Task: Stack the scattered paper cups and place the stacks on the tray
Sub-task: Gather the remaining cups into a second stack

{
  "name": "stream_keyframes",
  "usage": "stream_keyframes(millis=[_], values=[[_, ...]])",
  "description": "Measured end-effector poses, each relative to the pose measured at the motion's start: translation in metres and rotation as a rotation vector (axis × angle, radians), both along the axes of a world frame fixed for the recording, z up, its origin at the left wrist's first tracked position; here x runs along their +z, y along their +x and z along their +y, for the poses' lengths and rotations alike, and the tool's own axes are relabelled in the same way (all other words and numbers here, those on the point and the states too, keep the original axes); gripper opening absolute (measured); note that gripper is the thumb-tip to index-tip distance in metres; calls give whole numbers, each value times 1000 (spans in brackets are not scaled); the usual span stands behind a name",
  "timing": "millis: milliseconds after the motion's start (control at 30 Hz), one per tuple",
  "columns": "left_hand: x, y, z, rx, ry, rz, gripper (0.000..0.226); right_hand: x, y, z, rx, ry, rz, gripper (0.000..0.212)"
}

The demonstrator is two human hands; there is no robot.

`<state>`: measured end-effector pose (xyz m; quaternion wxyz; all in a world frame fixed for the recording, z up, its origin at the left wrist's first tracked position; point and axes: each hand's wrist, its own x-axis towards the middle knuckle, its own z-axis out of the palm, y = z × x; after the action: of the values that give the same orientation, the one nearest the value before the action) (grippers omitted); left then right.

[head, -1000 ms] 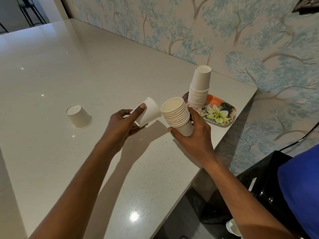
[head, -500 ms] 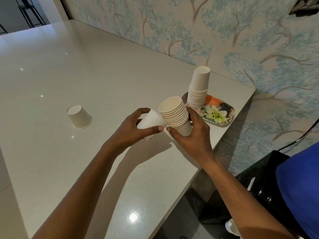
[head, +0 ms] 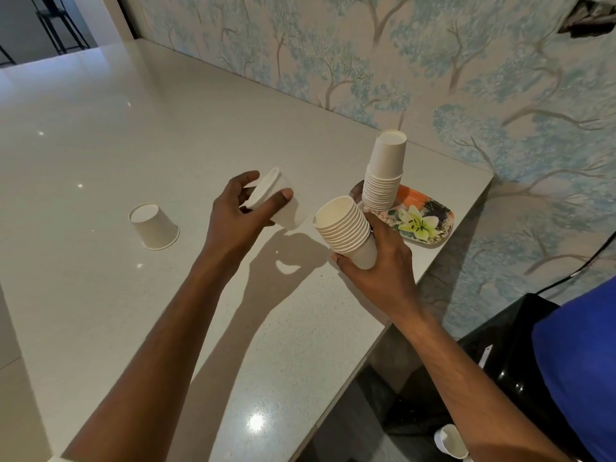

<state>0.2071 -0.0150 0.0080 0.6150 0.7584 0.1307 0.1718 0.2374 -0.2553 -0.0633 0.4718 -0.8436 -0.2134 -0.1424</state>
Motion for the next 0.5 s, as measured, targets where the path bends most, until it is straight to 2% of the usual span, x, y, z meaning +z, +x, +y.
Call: stream_keyframes(millis=[200, 300, 400, 500], values=[[-2, 4, -19, -54, -17, -26, 76, -3, -3, 5, 5, -33, -5, 76], [-7, 3, -32, -95, 123, -28, 64, -4, -4, 8, 16, -35, -6, 76], [-15, 3, -44, -121, 286, 2, 69, -5, -4, 10, 22, -40, -10, 76], [-17, -2, -56, -149, 318, 45, 63, -5, -5, 11, 30, -50, -22, 73]])
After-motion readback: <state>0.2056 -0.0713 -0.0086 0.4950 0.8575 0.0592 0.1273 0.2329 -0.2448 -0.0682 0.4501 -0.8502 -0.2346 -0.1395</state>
